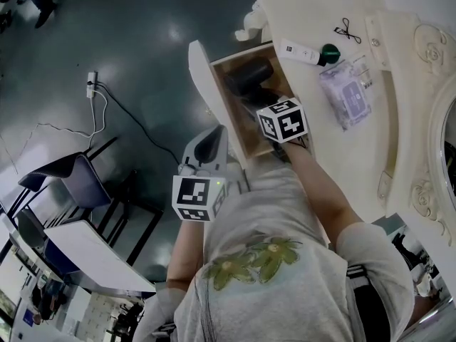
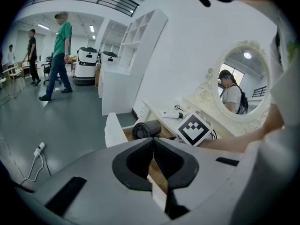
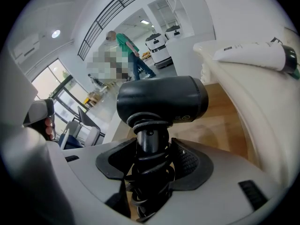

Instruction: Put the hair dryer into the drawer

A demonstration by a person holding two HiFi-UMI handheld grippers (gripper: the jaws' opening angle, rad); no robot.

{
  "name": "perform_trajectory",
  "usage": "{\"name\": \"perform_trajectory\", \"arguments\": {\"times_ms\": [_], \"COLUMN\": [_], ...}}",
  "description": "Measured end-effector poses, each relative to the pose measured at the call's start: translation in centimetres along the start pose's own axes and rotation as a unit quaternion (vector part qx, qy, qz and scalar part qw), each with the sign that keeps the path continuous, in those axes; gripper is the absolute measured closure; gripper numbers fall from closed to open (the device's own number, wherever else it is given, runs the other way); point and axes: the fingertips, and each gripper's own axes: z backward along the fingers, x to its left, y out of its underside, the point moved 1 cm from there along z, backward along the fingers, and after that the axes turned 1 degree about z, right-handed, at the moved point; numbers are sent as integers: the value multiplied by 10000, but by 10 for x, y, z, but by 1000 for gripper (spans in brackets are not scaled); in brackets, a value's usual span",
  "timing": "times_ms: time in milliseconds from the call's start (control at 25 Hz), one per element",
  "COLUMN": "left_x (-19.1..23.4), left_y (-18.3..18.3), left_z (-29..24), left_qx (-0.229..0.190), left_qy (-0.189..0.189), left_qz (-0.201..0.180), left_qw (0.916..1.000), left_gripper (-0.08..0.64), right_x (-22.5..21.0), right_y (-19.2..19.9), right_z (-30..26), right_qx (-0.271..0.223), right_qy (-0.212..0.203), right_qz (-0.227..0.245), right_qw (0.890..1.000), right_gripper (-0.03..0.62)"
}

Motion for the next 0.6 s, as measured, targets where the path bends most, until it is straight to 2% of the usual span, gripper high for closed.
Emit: {"name": "perform_trajectory", "arguments": {"times_ms": [600], "left_x": [4], "left_y": [4], "left_z": [-3], "left_qx": [74], "left_qy": [-39], "left_qz": [49], "left_qw": [10000], "left_gripper": [548], "right_x": [-9], "right_y": [11], "right_z": [-13], "right_qx": [186], "right_qy": [89], "right_qz": [-104], "right_qw": [9997], "right_gripper": [364]}}
